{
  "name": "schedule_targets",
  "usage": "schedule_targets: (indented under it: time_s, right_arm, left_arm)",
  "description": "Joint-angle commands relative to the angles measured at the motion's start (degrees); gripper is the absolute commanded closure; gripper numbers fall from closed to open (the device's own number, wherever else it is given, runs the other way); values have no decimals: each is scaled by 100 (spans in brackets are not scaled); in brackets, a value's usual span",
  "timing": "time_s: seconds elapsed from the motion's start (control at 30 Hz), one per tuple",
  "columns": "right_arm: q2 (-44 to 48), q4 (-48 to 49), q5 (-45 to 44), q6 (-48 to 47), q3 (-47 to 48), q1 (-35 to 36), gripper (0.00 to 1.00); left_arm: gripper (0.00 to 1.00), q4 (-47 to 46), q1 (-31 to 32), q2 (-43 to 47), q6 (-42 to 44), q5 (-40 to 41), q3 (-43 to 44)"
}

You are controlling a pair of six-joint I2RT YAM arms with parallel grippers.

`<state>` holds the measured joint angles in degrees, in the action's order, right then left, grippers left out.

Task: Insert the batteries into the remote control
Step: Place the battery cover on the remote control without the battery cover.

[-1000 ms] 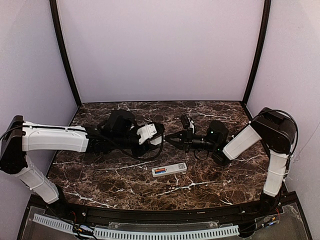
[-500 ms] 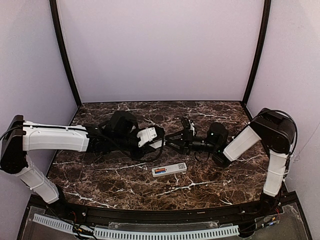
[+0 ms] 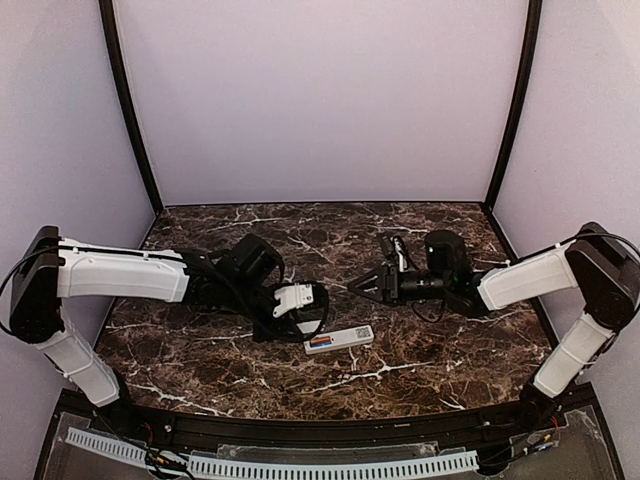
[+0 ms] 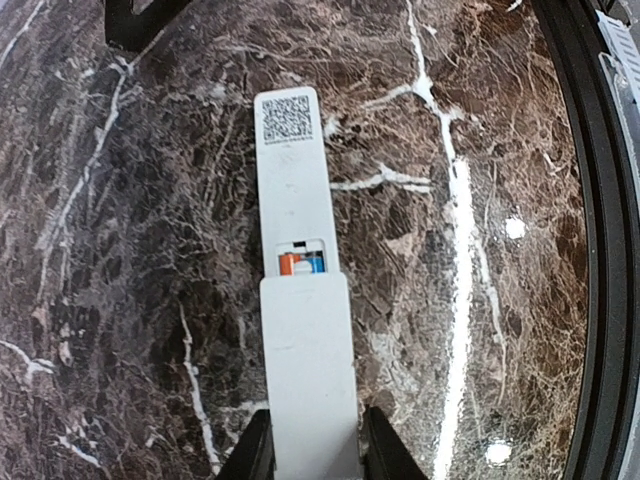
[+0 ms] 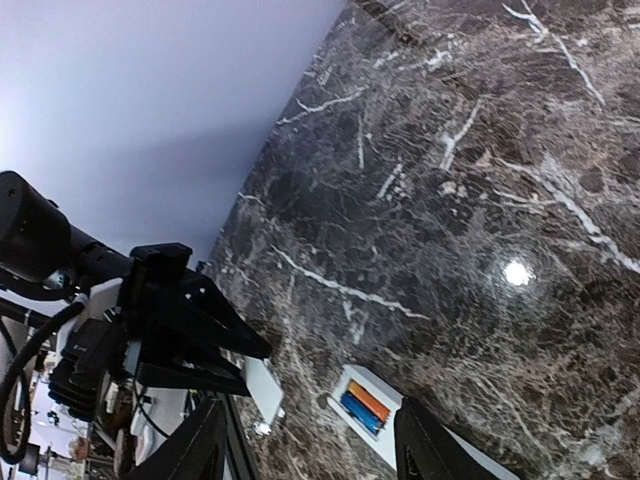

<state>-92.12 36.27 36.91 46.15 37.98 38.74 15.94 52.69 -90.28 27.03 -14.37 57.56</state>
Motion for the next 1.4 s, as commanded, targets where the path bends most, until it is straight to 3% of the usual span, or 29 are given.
schedule_targets:
  time_s: [0.0, 0.27, 0.57, 0.93, 1.37]
  right_arm:
    - [102, -1740, -365, -1312, 198, 41, 43]
    - [-90, -1429, 287, -1220, 276, 142, 62]
    - [-328, -1177, 515, -844, 371, 299, 75]
    - [-850, -263, 1062, -155, 229, 366, 89]
    - [-1349, -269, 1258, -12, 588, 485, 98]
  left_arm:
    - [91, 541, 33, -192, 84, -352, 186]
    - [90, 594, 183, -684, -101, -137, 492]
    - [90, 618, 220, -1149, -371, 231, 843]
    - [89, 791, 227, -1384, -462, 366, 958]
    - [87, 860, 239, -1557, -507, 400, 1140]
